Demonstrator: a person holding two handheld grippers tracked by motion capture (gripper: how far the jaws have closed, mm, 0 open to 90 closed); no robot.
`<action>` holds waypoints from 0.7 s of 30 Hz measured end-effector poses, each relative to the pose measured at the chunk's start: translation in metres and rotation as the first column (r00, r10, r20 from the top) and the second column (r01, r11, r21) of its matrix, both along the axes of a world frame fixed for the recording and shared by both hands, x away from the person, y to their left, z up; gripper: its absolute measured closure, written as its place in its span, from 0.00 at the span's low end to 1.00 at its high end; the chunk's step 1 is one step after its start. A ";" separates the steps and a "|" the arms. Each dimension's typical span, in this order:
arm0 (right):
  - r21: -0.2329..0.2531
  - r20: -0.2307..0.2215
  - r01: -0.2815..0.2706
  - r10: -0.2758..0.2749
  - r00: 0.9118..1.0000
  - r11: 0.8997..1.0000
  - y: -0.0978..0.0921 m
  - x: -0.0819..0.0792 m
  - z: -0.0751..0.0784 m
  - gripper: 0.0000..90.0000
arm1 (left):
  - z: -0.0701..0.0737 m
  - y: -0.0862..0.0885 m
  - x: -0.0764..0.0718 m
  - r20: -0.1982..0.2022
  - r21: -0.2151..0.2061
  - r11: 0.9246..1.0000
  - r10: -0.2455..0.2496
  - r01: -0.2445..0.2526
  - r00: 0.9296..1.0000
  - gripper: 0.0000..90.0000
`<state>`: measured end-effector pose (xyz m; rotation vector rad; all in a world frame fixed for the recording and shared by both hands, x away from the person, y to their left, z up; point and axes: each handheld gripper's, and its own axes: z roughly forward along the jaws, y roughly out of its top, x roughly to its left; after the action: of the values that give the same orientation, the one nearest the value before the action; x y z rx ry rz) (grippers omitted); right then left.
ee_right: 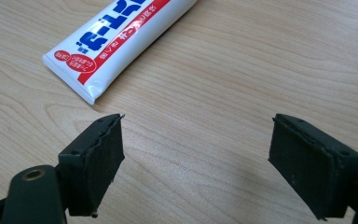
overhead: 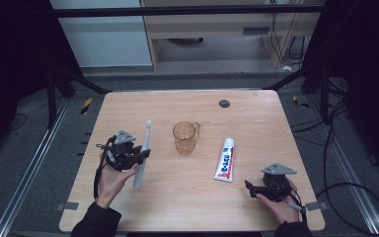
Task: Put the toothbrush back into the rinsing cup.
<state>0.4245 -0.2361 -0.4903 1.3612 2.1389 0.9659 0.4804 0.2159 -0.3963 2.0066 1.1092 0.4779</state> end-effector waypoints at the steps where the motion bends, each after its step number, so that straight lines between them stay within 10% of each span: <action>1: 0.001 0.000 0.001 -0.001 1.000 1.000 0.000 0.000 0.000 0.20 | 0.001 0.000 -0.001 0.012 -0.007 1.000 0.004 -0.004 1.000 0.75; 21: 0.006 0.025 0.007 -0.007 1.000 1.000 0.000 -0.001 0.000 0.19 | 0.035 -0.003 0.020 0.182 -0.120 0.989 0.106 -0.085 0.978 0.75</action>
<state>0.4232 -0.2363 -0.4898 1.3509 2.1132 0.9825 0.5008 0.2125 -0.3613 1.7776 1.0935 0.6279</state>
